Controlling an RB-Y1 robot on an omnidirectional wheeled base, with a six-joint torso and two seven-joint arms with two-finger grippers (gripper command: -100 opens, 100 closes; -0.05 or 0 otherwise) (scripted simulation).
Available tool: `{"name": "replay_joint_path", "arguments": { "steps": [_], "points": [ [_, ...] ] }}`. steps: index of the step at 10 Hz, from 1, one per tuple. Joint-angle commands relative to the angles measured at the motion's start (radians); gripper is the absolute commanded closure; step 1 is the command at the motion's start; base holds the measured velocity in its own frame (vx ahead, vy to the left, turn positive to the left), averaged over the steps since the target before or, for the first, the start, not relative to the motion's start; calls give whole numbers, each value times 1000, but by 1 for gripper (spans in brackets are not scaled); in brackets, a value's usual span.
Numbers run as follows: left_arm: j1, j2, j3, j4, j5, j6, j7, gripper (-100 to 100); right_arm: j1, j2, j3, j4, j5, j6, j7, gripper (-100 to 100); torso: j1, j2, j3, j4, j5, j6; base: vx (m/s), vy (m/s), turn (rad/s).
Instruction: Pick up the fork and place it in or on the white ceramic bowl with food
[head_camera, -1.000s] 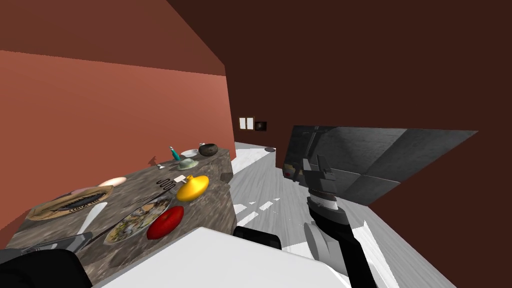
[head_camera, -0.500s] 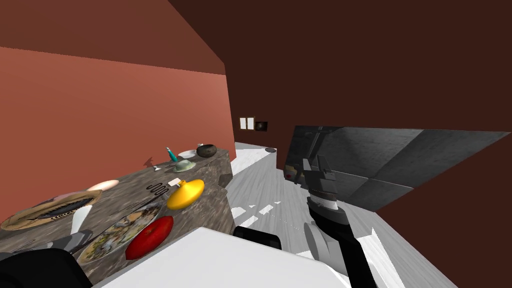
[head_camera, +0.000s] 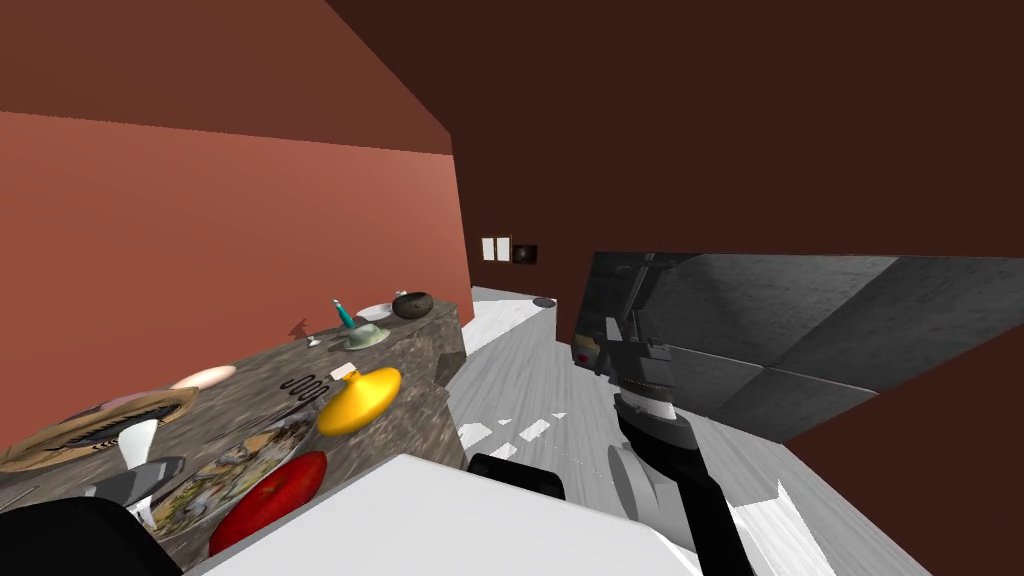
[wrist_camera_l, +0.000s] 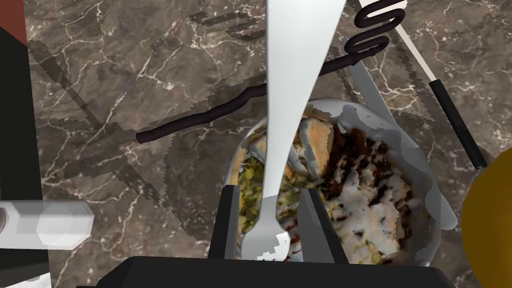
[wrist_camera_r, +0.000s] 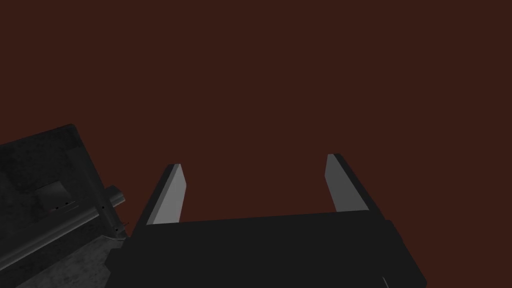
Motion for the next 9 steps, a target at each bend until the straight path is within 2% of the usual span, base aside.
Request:
{"name": "replay_joint_path", "arguments": {
  "steps": [1,3,4,5,9],
  "points": [
    [-26,-9,13,18,-4,-2,34,100,0,0,0,0,0,0,0,0,0,0,0,0,0,0,78,-9,21],
    [-51,-15,31,37,-10,-3,67,100,0,0,0,0,0,0,0,0,5,-2,-1,0,4,4,69,-12,11],
    [-40,-12,28,30,-8,-3,53,100,0,0,0,0,0,0,0,0,6,-3,-2,0,5,6,29,-11,8],
    [-42,-13,29,32,-8,-3,57,-100,0,0,0,0,0,0,0,0,7,-2,-1,0,5,6,0,0,0],
    [-42,-13,29,31,-8,-3,57,-100,0,0,0,0,0,0,0,0,8,0,0,1,6,6,0,0,0]
  ]
}}
